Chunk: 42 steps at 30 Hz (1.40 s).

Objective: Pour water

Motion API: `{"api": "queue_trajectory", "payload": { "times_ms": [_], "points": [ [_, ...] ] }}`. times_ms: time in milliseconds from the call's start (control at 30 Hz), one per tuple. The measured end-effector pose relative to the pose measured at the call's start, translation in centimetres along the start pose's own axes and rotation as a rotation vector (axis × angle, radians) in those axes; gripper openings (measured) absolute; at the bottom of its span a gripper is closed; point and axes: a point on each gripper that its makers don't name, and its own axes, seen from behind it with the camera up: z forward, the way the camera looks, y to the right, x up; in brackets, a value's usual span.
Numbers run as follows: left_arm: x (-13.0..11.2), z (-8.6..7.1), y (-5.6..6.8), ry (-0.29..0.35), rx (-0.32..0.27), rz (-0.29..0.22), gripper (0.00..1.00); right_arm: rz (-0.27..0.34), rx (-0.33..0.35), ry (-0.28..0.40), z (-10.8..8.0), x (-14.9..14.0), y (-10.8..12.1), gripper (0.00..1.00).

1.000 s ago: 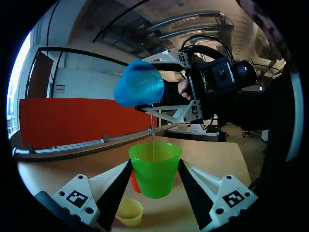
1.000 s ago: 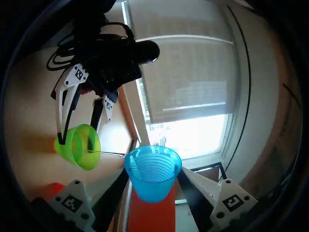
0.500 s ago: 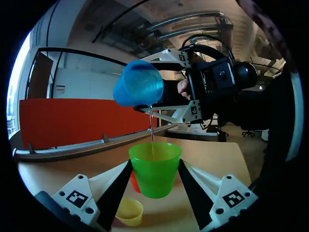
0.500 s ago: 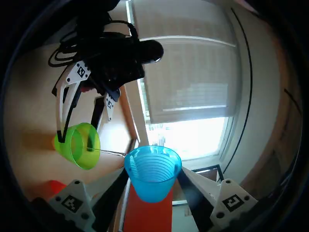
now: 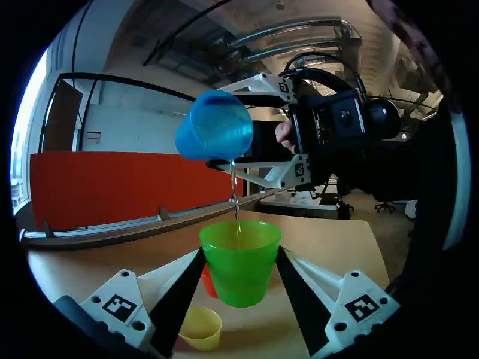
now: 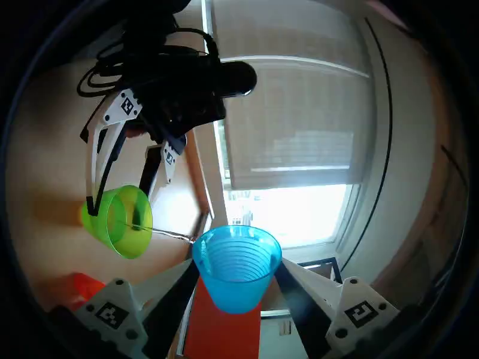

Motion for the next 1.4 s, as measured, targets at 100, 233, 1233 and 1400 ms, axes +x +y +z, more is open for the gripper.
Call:
{"api": "queue_trajectory", "payload": {
  "times_ms": [100, 233, 1233, 1400],
  "points": [
    [0.01, 0.0, 0.06, 0.0, -0.001, 0.001, 0.84, -0.011, -0.001, -0.002, -0.01, -0.06, 0.06, 0.89],
    [0.01, 0.02, 0.05, 0.001, -0.001, 0.0, 0.84, -0.026, -0.002, -0.003, -0.04, -0.1, 0.05, 0.89],
    [-0.15, -0.03, -0.04, 0.0, 0.005, 0.002, 0.84, -0.037, -0.014, 0.0, -0.28, 0.01, 0.29, 0.89],
    [-0.26, -0.03, -0.07, -0.001, 0.006, 0.002, 0.84, -0.021, -0.013, 0.005, -0.26, 0.08, 0.15, 0.89]
  ]
}}
